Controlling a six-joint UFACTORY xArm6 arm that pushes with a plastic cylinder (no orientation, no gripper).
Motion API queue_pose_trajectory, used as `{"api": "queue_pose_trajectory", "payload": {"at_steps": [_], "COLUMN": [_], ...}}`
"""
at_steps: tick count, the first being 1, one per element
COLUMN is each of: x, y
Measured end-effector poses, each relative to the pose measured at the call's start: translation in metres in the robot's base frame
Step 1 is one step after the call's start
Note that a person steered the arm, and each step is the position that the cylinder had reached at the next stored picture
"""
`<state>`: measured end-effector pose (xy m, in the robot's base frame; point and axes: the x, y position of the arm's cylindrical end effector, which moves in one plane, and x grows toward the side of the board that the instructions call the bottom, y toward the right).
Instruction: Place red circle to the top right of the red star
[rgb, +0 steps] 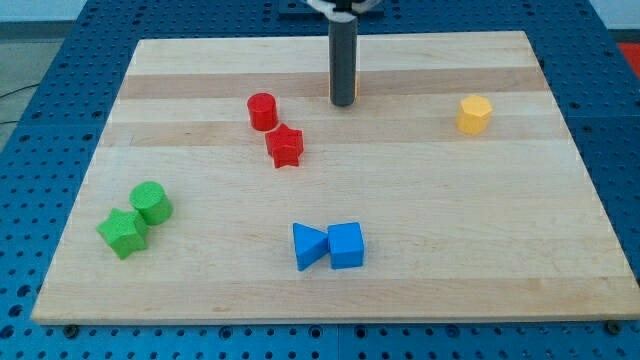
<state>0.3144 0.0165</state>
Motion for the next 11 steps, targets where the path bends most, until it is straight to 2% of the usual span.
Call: {"api": "queue_pose_trajectory", "payload": {"at_steps": [1, 3, 4, 5, 6, 8, 9, 10, 11], "x": [-0.029, -0.025, -0.032, -0.039, -0.017, 0.008, 0.049, 0.054, 0.035], "y": [0.004, 0.092, 0.055, -0.007, -0.011, -0.210, -0.208, -0.128, -0.079]}}
